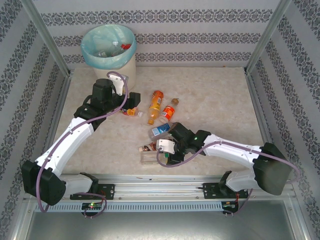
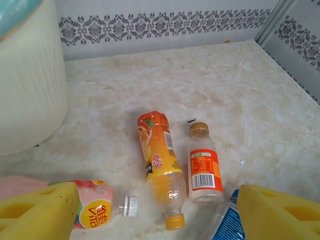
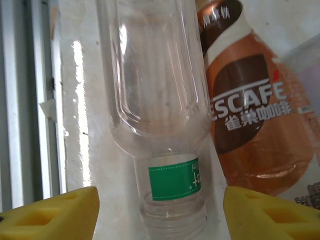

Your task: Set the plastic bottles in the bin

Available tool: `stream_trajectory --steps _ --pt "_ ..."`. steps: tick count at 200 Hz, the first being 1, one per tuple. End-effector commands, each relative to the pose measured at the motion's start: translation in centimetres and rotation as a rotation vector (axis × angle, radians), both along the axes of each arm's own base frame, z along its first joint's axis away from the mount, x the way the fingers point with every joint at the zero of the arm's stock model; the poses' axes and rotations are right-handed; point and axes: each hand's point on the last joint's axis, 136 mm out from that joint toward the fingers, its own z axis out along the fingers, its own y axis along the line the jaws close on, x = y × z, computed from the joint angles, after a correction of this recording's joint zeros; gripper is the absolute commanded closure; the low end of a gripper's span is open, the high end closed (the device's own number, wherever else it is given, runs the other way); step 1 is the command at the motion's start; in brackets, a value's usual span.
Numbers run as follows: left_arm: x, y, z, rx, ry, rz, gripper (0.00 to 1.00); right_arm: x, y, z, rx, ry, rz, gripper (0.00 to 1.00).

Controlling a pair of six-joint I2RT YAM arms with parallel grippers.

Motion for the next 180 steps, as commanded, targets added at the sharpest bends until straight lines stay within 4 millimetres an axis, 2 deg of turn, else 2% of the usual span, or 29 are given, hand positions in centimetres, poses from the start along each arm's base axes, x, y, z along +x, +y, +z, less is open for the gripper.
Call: stream_trajectory --steps 1,69,82,106,134,153,180 --pt "0.3 1.2 1.3 0.041 -0.079 0.037 0.16 -0.3 -0.7 -1.5 -0.068 -0.011 0.023 0.31" --pt "0.0 1.5 1.9 0.044 -0.111 0.043 0.12 -0.1 -0.1 -4.1 -0.166 -0.021 0.059 0.3" --pt "-0.1 1.6 2.0 0.055 -0.117 0.045 0.11 0.0 0.0 -4.4 -0.185 -0.021 0.07 0.33" --pt "-0.4 1.9 2.3 0.067 -0.145 0.047 0.06 -0.1 0.0 -4.6 -0.193 -0.025 0.09 0.47" --pt "-0.7 2.3 2.9 0.072 -0.179 0.055 0.03 -0.3 0.0 -3.9 -0.173 -0.039 0.092 0.59" --pt "-1.1 2.4 3.8 0.073 -0.209 0.052 0.03 -0.7 -0.1 -2.8 -0.16 -0.049 0.092 0.72" --pt "-1.9 2.4 5.9 0.059 -0.279 0.032 0.02 -1.1 -0.1 -0.3 -0.113 -0.082 0.076 0.73"
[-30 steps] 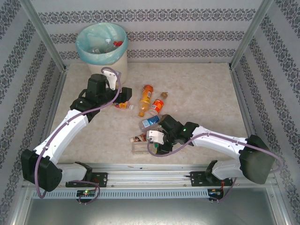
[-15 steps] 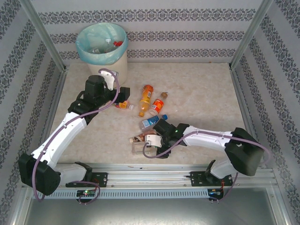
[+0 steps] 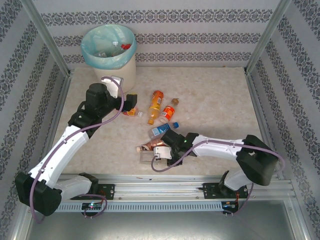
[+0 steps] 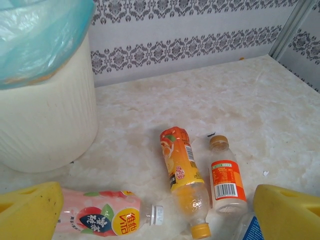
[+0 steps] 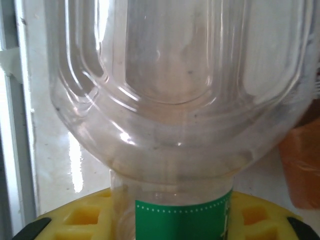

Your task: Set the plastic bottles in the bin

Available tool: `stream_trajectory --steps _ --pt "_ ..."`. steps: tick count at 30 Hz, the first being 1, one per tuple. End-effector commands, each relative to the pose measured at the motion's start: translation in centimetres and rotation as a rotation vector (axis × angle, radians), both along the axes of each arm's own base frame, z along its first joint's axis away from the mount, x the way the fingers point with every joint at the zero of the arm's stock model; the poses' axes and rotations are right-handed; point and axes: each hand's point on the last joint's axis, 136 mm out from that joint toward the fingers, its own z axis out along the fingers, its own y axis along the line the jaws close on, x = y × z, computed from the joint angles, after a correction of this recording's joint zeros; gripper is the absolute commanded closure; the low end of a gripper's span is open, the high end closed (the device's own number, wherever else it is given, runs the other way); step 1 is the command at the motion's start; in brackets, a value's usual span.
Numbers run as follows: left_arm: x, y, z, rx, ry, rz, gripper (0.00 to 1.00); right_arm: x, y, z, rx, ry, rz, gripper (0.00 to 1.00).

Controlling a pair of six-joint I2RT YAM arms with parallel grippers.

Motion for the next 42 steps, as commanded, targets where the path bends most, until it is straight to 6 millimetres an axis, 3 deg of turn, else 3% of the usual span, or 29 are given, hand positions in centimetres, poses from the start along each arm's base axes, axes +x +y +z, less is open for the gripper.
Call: stream_trajectory --steps 1,6,11,16,23,26,32,42 --pt "-0.5 0.4 3.8 -0.009 -0.144 -0.013 0.02 -0.2 0.2 3.1 0.057 -0.045 -0.006 0.73" --pt "-3.9 -2.6 7.5 -0.103 -0.274 -0.239 0.0 -0.9 1.7 9.5 0.337 -0.108 -0.026 0.73" --pt "-10.4 -7.0 11.2 -0.239 -0.403 -0.653 0.0 -0.2 1.7 15.8 0.597 -0.13 -0.087 0.75" --pt "-15.5 -8.0 13.2 -0.297 -0.518 -0.891 0.0 0.0 0.9 19.9 0.725 -0.14 -0.094 0.75" --pt "-20.8 -8.7 14.4 -0.345 -0.455 -1.208 0.0 0.1 0.4 24.3 0.892 -0.127 -0.076 0.75" --pt "-21.6 -8.7 14.7 -0.382 -0.421 -1.27 0.0 -0.3 0.8 25.8 0.932 -0.118 -0.048 0.75" --pt "-20.6 -9.1 13.6 -0.395 -0.346 -1.253 0.0 -0.7 1.4 28.3 0.991 -0.118 -0.013 0.75" --pt "-20.5 -10.0 12.5 -0.381 -0.302 -1.25 0.0 -1.0 3.7 28.9 1.001 -0.119 0.035 0.74"
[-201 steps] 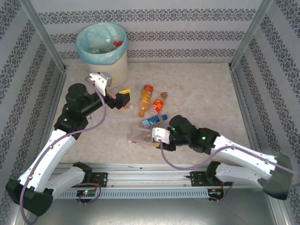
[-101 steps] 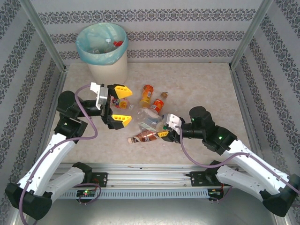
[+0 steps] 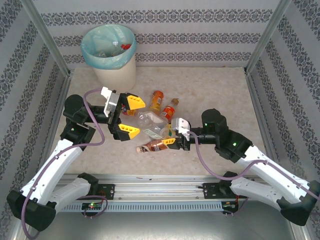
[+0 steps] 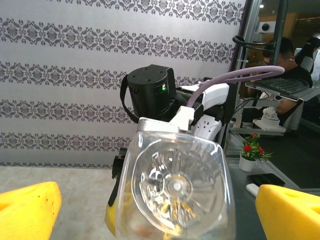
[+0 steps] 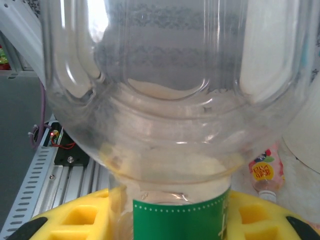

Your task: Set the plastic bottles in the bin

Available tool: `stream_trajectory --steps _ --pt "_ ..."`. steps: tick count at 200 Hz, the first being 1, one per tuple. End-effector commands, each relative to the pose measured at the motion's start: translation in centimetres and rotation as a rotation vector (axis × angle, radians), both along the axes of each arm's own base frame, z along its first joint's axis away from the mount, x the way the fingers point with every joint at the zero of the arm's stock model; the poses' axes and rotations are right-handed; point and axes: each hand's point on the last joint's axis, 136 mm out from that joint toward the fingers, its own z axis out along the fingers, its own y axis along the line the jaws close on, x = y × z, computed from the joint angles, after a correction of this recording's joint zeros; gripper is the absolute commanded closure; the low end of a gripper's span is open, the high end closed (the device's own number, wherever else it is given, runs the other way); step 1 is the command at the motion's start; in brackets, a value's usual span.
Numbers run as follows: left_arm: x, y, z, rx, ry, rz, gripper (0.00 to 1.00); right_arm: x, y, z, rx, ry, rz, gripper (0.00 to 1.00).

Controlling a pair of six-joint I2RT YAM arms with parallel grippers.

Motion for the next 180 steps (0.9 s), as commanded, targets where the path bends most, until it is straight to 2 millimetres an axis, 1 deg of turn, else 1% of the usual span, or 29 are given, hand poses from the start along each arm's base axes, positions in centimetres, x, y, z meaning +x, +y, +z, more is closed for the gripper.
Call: stream_trajectory --steps 1,34,54,65,74,86,93,107,112,122,127,133,136,146,160,174,180 --pt "-0.7 -0.2 0.3 0.013 -0.039 -0.015 0.02 -0.2 1.0 2.2 0.061 -0.032 0.03 0.74" --pt "-0.7 -0.2 -0.4 0.044 -0.042 0.003 0.11 -0.1 2.0 2.7 0.079 -0.014 0.053 0.74" --pt "-0.5 -0.3 -1.1 0.071 -0.027 0.013 0.12 0.1 2.3 3.3 0.098 -0.014 0.057 0.74" --pt "-0.5 -0.3 -1.2 0.077 -0.023 0.012 0.15 0.1 2.5 3.4 0.104 -0.009 0.061 0.73" --pt "-0.3 -0.4 -1.3 0.076 -0.02 0.016 0.2 0.1 2.6 3.5 0.105 -0.004 0.063 0.73" --pt "-0.3 -0.3 -0.9 0.061 -0.028 0.02 0.28 0.2 2.8 3.5 0.101 0.002 0.066 0.73" --pt "-0.3 -0.3 -0.5 0.046 -0.038 0.025 0.35 0.2 2.8 3.4 0.099 0.005 0.066 0.73" --pt "-0.2 -0.1 0.5 0.009 -0.061 0.051 0.53 0.4 2.8 3.1 0.093 0.008 0.058 0.71" --pt "-0.2 0.0 1.0 -0.005 -0.074 0.064 0.54 0.5 2.8 3.1 0.092 0.006 0.049 0.68" --pt "-0.1 0.2 1.9 -0.031 -0.092 0.102 0.55 0.9 2.8 2.9 0.086 0.004 0.022 0.63" --pt "0.1 0.3 2.4 -0.045 -0.101 0.125 0.58 1.2 2.7 2.9 0.084 0.0 0.004 0.58" --pt "0.3 0.5 3.0 -0.06 -0.11 0.154 0.63 1.7 2.6 2.8 0.082 -0.003 -0.026 0.49" --pt "0.4 0.6 3.3 -0.068 -0.113 0.172 0.63 1.9 2.6 2.8 0.082 -0.003 -0.042 0.44" --pt "1.1 1.0 4.4 -0.094 -0.131 0.237 0.63 3.2 2.2 3.0 0.087 -0.017 -0.126 0.24" --pt "2.6 1.7 6.1 -0.115 -0.15 0.361 0.63 4.6 1.5 3.0 0.083 -0.047 -0.217 0.14" --pt "4.7 2.7 7.9 -0.102 -0.172 0.509 0.62 6.1 0.5 3.1 0.08 -0.079 -0.321 0.1" --pt "5.9 3.3 8.8 -0.095 -0.179 0.59 0.62 6.5 0.1 3.0 0.074 -0.091 -0.357 0.09"
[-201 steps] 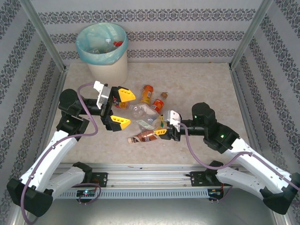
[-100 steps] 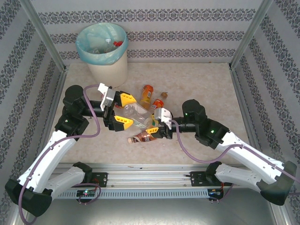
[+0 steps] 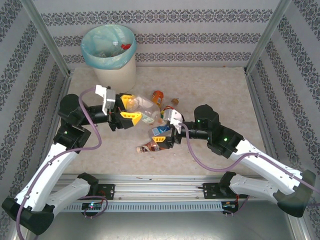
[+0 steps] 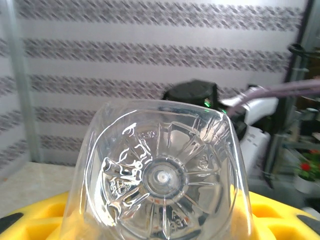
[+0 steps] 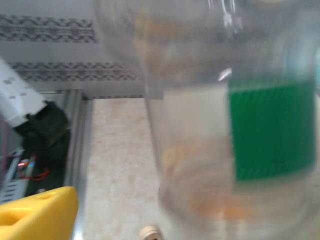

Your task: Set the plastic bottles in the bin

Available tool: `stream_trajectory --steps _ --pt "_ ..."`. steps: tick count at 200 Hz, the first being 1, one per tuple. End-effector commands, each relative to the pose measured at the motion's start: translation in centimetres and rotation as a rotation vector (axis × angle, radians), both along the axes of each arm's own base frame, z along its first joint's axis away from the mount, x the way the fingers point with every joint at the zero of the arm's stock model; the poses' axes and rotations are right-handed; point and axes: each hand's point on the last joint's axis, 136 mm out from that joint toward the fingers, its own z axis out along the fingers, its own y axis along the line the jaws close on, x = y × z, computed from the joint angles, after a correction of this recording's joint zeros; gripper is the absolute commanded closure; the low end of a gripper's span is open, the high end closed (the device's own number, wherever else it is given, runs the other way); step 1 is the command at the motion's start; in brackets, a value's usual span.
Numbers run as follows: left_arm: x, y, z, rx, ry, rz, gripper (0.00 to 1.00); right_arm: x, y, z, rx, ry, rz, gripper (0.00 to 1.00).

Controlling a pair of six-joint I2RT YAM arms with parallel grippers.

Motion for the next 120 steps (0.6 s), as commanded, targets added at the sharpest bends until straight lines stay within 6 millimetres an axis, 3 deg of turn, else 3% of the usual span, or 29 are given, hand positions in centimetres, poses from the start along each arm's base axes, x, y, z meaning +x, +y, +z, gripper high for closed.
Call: stream_trajectory --steps 1,19,31,46,61,89,120 --pt "3.5 2.5 6.0 -0.053 -0.121 0.328 0.62 2.9 -2.0 1.1 0.014 -0.079 -0.215 0.09" --pt "8.0 4.9 8.5 -0.033 -0.126 0.598 0.74 3.6 -3.0 0.7 -0.001 -0.099 -0.278 0.09" --pt "12.2 7.8 9.7 -0.02 -0.095 0.848 0.77 3.8 -3.3 0.5 -0.005 -0.1 -0.297 0.09" --pt "17.5 11.7 9.9 0.094 -0.033 1.153 0.84 3.6 -3.3 0.2 -0.006 -0.091 -0.291 0.1" --pt "22.3 13.8 9.2 0.221 -0.022 1.285 0.85 3.4 -3.1 0.0 -0.001 -0.079 -0.278 0.11" --pt "29.8 17.3 7.6 0.255 0.012 1.419 0.9 2.9 -2.7 -0.5 -0.003 -0.054 -0.242 0.13" --pt "36.8 20.6 2.8 0.286 0.16 1.48 0.93 2.6 -2.6 -0.2 0.029 -0.024 -0.236 0.13"
